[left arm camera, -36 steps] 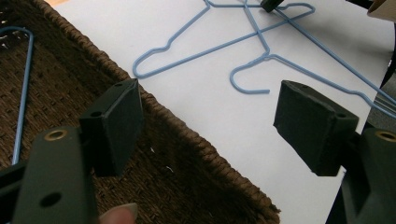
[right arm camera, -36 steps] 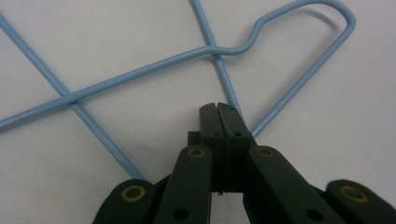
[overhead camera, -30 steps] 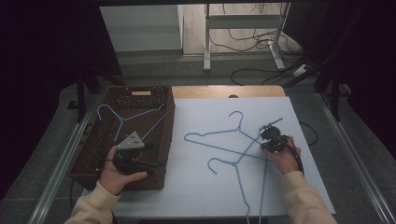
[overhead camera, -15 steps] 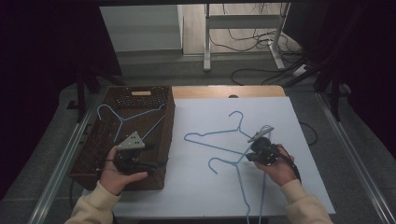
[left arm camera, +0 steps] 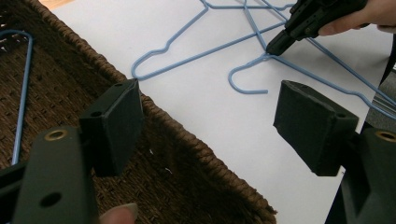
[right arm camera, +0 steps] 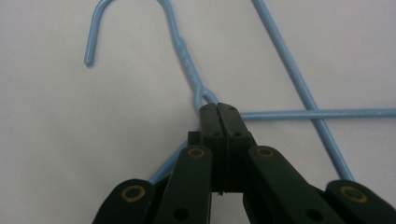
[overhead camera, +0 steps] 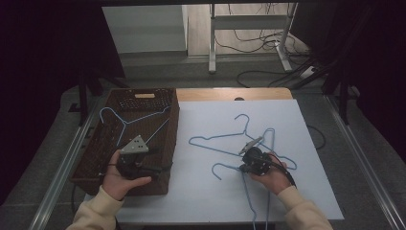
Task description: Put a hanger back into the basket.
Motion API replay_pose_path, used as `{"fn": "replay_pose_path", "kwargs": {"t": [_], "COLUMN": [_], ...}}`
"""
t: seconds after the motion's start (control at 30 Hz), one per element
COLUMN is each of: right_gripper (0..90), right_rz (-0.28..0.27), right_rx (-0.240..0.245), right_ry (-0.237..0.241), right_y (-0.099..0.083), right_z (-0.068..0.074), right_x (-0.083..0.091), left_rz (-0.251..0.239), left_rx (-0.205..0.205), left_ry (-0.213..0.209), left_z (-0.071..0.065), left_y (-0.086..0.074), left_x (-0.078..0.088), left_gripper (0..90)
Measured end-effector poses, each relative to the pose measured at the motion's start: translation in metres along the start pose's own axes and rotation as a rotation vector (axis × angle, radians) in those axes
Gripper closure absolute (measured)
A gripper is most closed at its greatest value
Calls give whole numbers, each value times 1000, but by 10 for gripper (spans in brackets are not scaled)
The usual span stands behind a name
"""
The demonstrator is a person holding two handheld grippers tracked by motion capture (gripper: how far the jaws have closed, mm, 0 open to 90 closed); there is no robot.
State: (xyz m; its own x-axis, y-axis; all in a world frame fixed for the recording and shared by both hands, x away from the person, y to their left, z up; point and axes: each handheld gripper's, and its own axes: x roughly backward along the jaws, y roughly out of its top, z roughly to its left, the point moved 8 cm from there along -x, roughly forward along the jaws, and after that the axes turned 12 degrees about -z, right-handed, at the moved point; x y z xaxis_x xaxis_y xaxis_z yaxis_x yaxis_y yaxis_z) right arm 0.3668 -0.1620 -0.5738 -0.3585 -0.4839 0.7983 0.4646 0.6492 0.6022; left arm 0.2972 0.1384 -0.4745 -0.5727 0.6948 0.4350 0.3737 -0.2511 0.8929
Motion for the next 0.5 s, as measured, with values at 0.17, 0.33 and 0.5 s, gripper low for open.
{"fn": "replay_pose_path", "kwargs": {"t": [0.17,0.33,0.5], "right_gripper": [898,898,892], "right_rz": [-25,-44,-61], "right_rx": [4,-19,-4], "right_ry": [-33,-76,-76], "right_y": [8,16,23], "right_z": [-3,-9,-9], "right_x": [-7,-13,-12], "left_rz": [2,3,0], "left_rx": [-5,-4,-2], "left_ry": [-4,-3,0], "left_z": [-2,-1,0], "left_y": [0,0,0], "left_x": [-1,-1,0], "left_gripper": [236,236,237]}}
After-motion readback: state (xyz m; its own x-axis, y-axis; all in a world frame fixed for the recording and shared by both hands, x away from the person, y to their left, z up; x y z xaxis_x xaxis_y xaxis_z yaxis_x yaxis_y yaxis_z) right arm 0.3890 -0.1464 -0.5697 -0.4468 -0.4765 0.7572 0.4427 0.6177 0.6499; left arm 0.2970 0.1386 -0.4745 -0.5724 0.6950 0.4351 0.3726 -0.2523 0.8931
